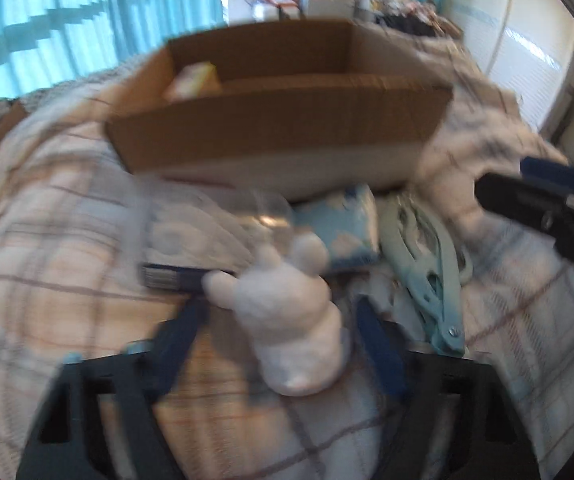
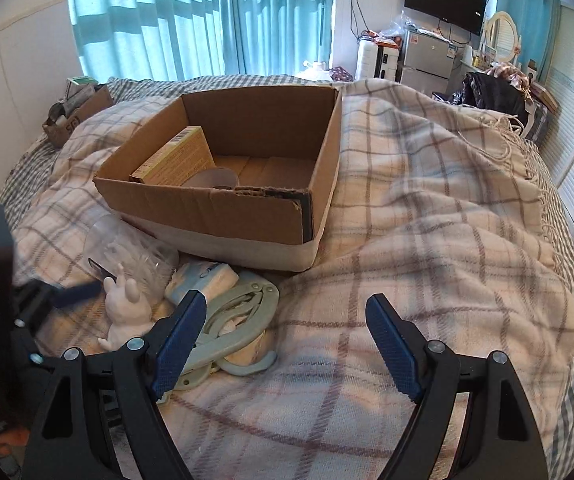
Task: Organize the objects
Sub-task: 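Grasp the white figurine with the left gripper, then grasp the pale green clip with the right gripper while the left holds the figurine, then lower the figurine and green clip into the cardboard box and open both grippers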
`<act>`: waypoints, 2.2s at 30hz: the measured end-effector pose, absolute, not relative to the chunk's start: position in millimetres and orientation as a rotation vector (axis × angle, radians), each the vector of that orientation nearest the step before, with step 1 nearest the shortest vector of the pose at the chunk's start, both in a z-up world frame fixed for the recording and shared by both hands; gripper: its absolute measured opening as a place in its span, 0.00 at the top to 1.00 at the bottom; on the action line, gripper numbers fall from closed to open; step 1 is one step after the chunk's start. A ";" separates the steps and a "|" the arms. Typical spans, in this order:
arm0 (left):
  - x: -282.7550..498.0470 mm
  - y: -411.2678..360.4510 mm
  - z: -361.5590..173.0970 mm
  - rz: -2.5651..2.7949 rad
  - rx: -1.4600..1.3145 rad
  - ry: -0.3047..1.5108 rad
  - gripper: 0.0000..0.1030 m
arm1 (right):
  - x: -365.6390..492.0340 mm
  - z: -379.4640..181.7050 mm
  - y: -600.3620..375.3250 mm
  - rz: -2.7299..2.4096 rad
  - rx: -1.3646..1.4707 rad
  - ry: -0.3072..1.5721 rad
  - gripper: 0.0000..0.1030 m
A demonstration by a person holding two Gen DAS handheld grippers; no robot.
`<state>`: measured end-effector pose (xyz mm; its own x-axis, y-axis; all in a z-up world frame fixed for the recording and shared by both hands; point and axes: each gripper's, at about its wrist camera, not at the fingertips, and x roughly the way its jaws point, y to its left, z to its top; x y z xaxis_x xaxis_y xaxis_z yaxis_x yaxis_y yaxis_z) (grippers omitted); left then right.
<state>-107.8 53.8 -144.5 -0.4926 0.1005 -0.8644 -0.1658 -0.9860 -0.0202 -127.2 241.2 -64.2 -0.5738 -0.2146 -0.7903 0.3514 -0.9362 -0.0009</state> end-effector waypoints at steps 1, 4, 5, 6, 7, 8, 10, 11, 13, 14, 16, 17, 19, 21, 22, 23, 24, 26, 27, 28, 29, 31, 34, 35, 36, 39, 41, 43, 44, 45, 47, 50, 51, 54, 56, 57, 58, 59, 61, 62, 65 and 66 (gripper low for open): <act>-108.2 55.9 -148.1 2.563 -1.501 0.100 0.50 | -126.2 -64.5 240.6 -2.525 1.237 0.226 0.20; -103.3 56.3 -141.8 2.583 -1.448 0.089 0.51 | -122.6 -63.5 240.3 -2.528 1.225 0.225 0.21; -101.5 55.1 -137.9 2.596 -1.433 0.080 0.51 | -121.1 -63.0 240.8 -2.531 1.221 0.224 0.20; -99.2 53.4 -132.8 2.615 -1.416 0.074 0.51 | -120.2 -62.2 241.3 -2.534 1.220 0.223 0.21; -96.6 51.0 -127.4 2.634 -1.397 0.063 0.51 | -118.7 -62.0 241.4 -2.538 1.218 0.222 0.21; -93.7 47.7 -121.2 2.653 -1.377 0.046 0.51 | -116.9 -61.0 241.9 -2.543 1.215 0.219 0.21; -89.9 40.0 -109.2 2.689 -1.345 0.019 0.51 | -112.1 -57.4 242.6 -2.551 1.204 0.211 0.21; -88.4 35.8 -102.0 2.715 -1.332 0.019 0.51 | -110.1 -55.8 242.7 -2.552 1.198 0.207 0.20; -85.8 29.3 -90.5 2.753 -1.308 0.022 0.51 | -106.8 -53.3 239.4 -2.553 1.194 0.219 0.20; -85.1 24.7 -83.7 2.781 -1.295 0.019 0.51 | -106.2 -52.9 237.0 -2.551 1.195 0.231 0.20; -86.4 14.2 -74.0 2.818 -1.274 0.029 0.51 | -105.2 -53.5 230.9 -2.545 1.202 0.256 0.20; -86.2 11.1 -71.0 2.838 -1.259 0.042 0.51 | -105.1 -54.8 227.9 -2.538 1.210 0.267 0.20; -86.5 2.8 -67.3 2.854 -1.253 0.041 0.51 | -106.3 -60.3 220.2 -2.514 1.240 0.291 0.20; -89.2 -3.8 -69.9 2.857 -1.259 0.006 0.51 | -108.2 -67.7 209.7 -2.487 1.275 0.341 0.20; -90.7 -4.8 -72.0 2.860 -1.266 0.001 0.51 | -109.0 -71.2 205.8 -2.476 1.289 0.361 0.20; -91.9 -7.2 -74.6 2.865 -1.274 -0.003 0.51 | -110.0 -74.9 201.1 -2.460 1.304 0.381 0.21; -93.0 -8.6 -77.0 2.869 -1.281 -0.008 0.51 | -112.0 -79.0 194.7 -2.439 1.327 0.400 0.21; -95.0 -11.7 -82.3 2.857 -1.296 -0.024 0.51 | -114.3 -86.1 186.2 -2.415 1.359 0.430 0.21; -95.5 -12.5 -84.9 2.851 -1.303 -0.030 0.51 | -116.1 -90.7 181.0 -2.396 1.375 0.444 0.21; -94.3 -12.8 -87.5 2.847 -1.308 -0.031 0.51 | -118.0 -96.2 176.5 -2.377 1.392 0.459 0.21; -93.7 -13.0 -89.4 2.842 -1.311 -0.031 0.51 | -120.1 -101.9 172.5 -2.361 1.412 0.476 0.21; -92.8 -13.6 -92.3 2.831 -1.316 -0.037 0.51 | -124.2 -115.4 169.3 -2.344 1.462 0.515 0.22; -91.8 -13.6 -95.4 2.816 -1.322 -0.042 0.51 | -123.7 -118.3 174.4 -2.350 1.485 0.504 0.33; -91.1 -13.4 -96.3 2.811 -1.324 -0.043 0.51 | -122.1 -116.1 176.6 -2.357 1.479 0.498 0.39; -90.2 -13.4 -96.6 2.807 -1.325 -0.045 0.51 | -120.5 -113.6 178.5 -2.365 1.472 0.492 0.42; -88.3 -13.7 -95.9 2.805 -1.320 -0.048 0.51 | -114.8 -103.8 185.9 -2.401 1.436 0.473 0.59; -87.3 -13.6 -95.8 2.805 -1.321 -0.049 0.51 | -110.7 -95.3 191.1 -2.438 1.398 0.455 0.69; -85.3 -13.9 -95.9 2.804 -1.321 -0.055 0.51 | -105.4 -87.1 196.5 -2.462 1.368 0.432 0.71; -84.1 -13.9 -95.9 2.803 -1.322 -0.056 0.51 | -102.2 -82.9 199.9 -2.475 1.348 0.417 0.72; -83.2 -13.6 -95.7 2.803 -1.321 -0.056 0.51 | -100.3 -79.9 202.3 -2.483 1.335 0.405 0.72; -80.2 -12.7 -94.4 2.805 -1.314 -0.055 0.51 | -99.4 -72.5 202.1 -2.492 1.309 0.383 0.72; -76.6 -12.1 -90.4 2.807 -1.302 -0.056 0.51 | -95.3 -60.2 205.9 -2.521 1.253 0.359 0.73; -75.9 -11.8 -88.8 2.807 -1.300 -0.059 0.51 | -93.8 -56.1 206.4 -2.527 1.238 0.355 0.73; -75.0 -10.6 -81.9 2.803 -1.288 -0.066 0.51 | -87.3 -41.3 207.1 -2.540 1.180 0.344 0.75; -76.0 -8.5 -74.4 2.800 -1.268 -0.066 0.51 | -84.0 -32.3 209.3 -2.545 1.147 0.342 0.75; -77.0 -7.1 -70.6 2.799 -1.259 -0.067 0.51 | -82.9 -26.3 209.3 -2.549 1.125 0.340 0.76; -78.1 -6.3 -67.1 2.797 -1.249 -0.070 0.51 | -82.0 -20.6 209.2 -2.551 1.106 0.340 0.76; -80.4 -5.1 -62.3 2.791 -1.238 -0.075 0.51 | -80.3 -13.5 208.9 -2.559 1.075 0.342 0.77; -84.8 -3.4 -53.9 2.784 -1.218 -0.089 0.51 | -78.7 -1.4 209.0 -2.560 1.026 0.343 0.84; -88.1 -3.2 -47.6 2.776 -1.204 -0.105 0.51 | -78.6 5.1 209.3 -2.552 1.002 0.333 0.88; -95.5 -1.5 -31.1 2.762 -1.160 -0.137 0.51 | -80.9 19.9 207.7 -2.549 0.956 0.336 0.88; -96.7 0.2 -27.1 2.766 -1.150 -0.129 0.51 | -81.9 22.8 207.4 -2.549 0.945 0.335 0.88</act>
<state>-96.7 0.2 -27.1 -0.6968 0.1649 -0.6980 -0.0992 -0.9860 -0.1339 -81.9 207.4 22.8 -0.6914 -0.2831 -0.6647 0.4455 -0.8914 -0.0837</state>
